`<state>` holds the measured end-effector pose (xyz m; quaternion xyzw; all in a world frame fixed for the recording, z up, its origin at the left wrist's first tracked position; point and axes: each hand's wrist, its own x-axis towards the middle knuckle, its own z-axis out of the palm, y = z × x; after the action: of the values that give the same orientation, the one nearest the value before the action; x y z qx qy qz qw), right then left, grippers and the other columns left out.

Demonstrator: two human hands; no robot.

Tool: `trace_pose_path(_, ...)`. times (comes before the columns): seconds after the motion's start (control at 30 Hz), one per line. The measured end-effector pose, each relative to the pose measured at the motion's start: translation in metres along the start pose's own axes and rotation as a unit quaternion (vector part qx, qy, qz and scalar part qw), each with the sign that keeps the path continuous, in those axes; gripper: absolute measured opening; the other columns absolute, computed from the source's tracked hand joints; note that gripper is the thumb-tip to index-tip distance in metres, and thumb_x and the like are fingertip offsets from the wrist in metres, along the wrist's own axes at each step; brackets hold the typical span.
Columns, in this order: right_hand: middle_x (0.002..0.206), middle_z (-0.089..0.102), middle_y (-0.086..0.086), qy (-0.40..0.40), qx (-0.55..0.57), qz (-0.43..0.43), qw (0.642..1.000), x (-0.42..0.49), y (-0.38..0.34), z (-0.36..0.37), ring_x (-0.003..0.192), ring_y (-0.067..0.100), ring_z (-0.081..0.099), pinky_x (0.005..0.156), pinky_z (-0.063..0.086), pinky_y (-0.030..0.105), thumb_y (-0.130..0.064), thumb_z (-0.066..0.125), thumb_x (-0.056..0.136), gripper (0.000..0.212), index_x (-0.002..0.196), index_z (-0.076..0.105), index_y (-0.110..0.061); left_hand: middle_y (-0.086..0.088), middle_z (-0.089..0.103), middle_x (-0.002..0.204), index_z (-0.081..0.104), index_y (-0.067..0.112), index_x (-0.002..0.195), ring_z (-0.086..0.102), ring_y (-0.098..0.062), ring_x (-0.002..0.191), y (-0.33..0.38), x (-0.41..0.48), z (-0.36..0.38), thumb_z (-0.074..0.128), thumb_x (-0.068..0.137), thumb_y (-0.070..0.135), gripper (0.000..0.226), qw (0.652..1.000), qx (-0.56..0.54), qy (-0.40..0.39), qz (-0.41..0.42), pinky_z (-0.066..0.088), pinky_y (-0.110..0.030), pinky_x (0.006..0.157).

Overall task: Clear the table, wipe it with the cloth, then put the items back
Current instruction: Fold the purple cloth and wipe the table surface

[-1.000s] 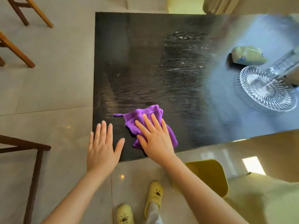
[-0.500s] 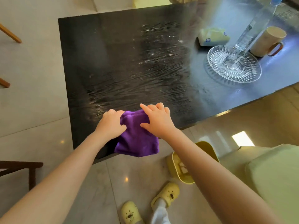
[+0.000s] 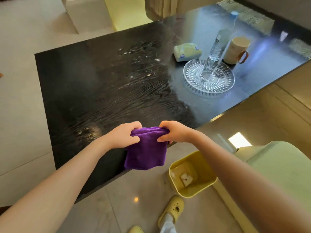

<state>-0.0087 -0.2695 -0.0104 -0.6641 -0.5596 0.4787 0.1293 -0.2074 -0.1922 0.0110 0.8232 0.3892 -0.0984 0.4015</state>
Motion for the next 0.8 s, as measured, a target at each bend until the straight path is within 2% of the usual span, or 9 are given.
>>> trace_pose_path(0.17, 0.082, 0.059, -0.002, 0.063, 0.086, -0.020, 0.994, -0.035, 0.005, -0.100, 0.076, 0.012, 0.058, 0.069, 0.053, 0.025, -0.016, 0.069, 0.083, 0.016, 0.095, 0.058, -0.015, 0.004, 0.064, 0.103, 0.055, 0.030, 0.111, 0.060, -0.014, 0.094, 0.079, 0.041, -0.037, 0.051, 0.084, 0.010, 0.034, 0.997, -0.074, -0.028, 0.024, 0.049, -0.030, 0.081)
trace_pose_path(0.27, 0.084, 0.062, -0.003, 0.098, 0.128, -0.034, 0.986, -0.064, 0.003, -0.163, 0.077, 0.009, 0.060, 0.075, 0.054, 0.025, -0.010, 0.066, 0.085, 0.014, 0.092, 0.061, -0.021, 0.005, 0.066, 0.105, 0.057, 0.031, 0.111, 0.062, -0.014, 0.099, 0.133, 0.062, -0.065, 0.053, 0.088, 0.012, 0.031, 0.992, -0.115, -0.022, 0.044, 0.049, -0.029, 0.088)
trace_pose_path(0.33, 0.084, 0.064, -0.002, 0.125, 0.174, -0.044, 0.976, -0.085, 0.000, -0.202, 0.075, 0.007, 0.062, 0.074, 0.052, 0.021, -0.003, 0.064, 0.085, 0.019, 0.091, 0.063, -0.021, 0.003, 0.067, 0.107, 0.058, 0.030, 0.113, 0.063, -0.012, 0.100, 0.169, 0.072, -0.085, 0.055, 0.090, 0.013, 0.029, 0.990, -0.123, -0.019, 0.070, 0.049, -0.024, 0.084)
trace_pose_path(0.43, 0.087, 0.065, 0.004, 0.178, 0.206, -0.053, 0.961, -0.114, -0.002, -0.253, 0.079, 0.010, 0.063, 0.080, 0.053, 0.023, 0.002, 0.060, 0.085, 0.017, 0.099, 0.065, -0.006, -0.004, 0.070, 0.108, 0.064, 0.019, 0.111, 0.064, -0.016, 0.100, 0.219, 0.083, -0.111, 0.058, 0.089, 0.015, 0.023, 0.987, -0.100, 0.017, 0.123, 0.048, -0.023, 0.084)
trace_pose_path(0.5, 0.093, 0.061, 0.012, 0.226, 0.196, -0.048, 0.953, -0.132, -0.005, -0.281, 0.084, 0.017, 0.059, 0.077, 0.052, 0.020, 0.000, 0.060, 0.086, 0.025, 0.110, 0.060, 0.008, -0.003, 0.070, 0.104, 0.067, 0.023, 0.102, 0.064, -0.017, 0.098, 0.248, 0.090, -0.126, 0.062, 0.088, 0.019, 0.016, 0.983, -0.087, 0.041, 0.155, 0.048, -0.026, 0.085)
trace_pose_path(0.57, 0.090, 0.061, 0.011, 0.285, 0.136, -0.027, 0.949, -0.146, -0.007, -0.303, 0.079, 0.016, 0.058, 0.066, 0.051, 0.016, -0.008, 0.063, 0.086, 0.024, 0.106, 0.062, 0.006, -0.001, 0.070, 0.097, 0.068, 0.024, 0.096, 0.064, -0.017, 0.093, 0.273, 0.098, -0.137, 0.066, 0.085, 0.022, 0.011, 0.980, -0.078, 0.044, 0.176, 0.050, -0.026, 0.081)
trace_pose_path(0.63, 0.078, 0.062, 0.005, 0.327, 0.050, 0.000, 0.944, -0.156, -0.008, -0.317, 0.067, 0.011, 0.057, 0.060, 0.049, 0.016, -0.016, 0.066, 0.085, 0.017, 0.095, 0.065, -0.003, -0.011, 0.070, 0.099, 0.068, 0.013, 0.099, 0.065, -0.025, 0.095, 0.295, 0.108, -0.144, 0.069, 0.083, 0.024, 0.020, 0.980, -0.060, 0.043, 0.182, 0.051, -0.035, 0.082)
trace_pose_path(0.7, 0.073, 0.061, 0.002, 0.357, 0.016, 0.015, 0.934, -0.162, -0.005, -0.330, 0.066, 0.012, 0.057, 0.068, 0.049, 0.026, -0.020, 0.066, 0.085, 0.018, 0.091, 0.065, -0.003, -0.014, 0.068, 0.101, 0.065, 0.005, 0.102, 0.063, -0.025, 0.095, 0.312, 0.118, -0.146, 0.068, 0.083, 0.019, 0.024, 0.979, -0.059, 0.030, 0.195, 0.050, -0.029, 0.078)
trace_pose_path(0.8, 0.091, 0.064, 0.007, 0.346, 0.172, -0.033, 0.921, -0.175, -0.003, -0.342, 0.087, 0.015, 0.062, 0.087, 0.052, 0.030, -0.013, 0.060, 0.089, 0.019, 0.102, 0.063, 0.001, -0.006, 0.065, 0.091, 0.061, 0.012, 0.091, 0.062, -0.019, 0.090, 0.331, 0.134, -0.150, 0.064, 0.085, 0.012, 0.007, 0.971, -0.100, -0.004, 0.217, 0.048, -0.025, 0.077)
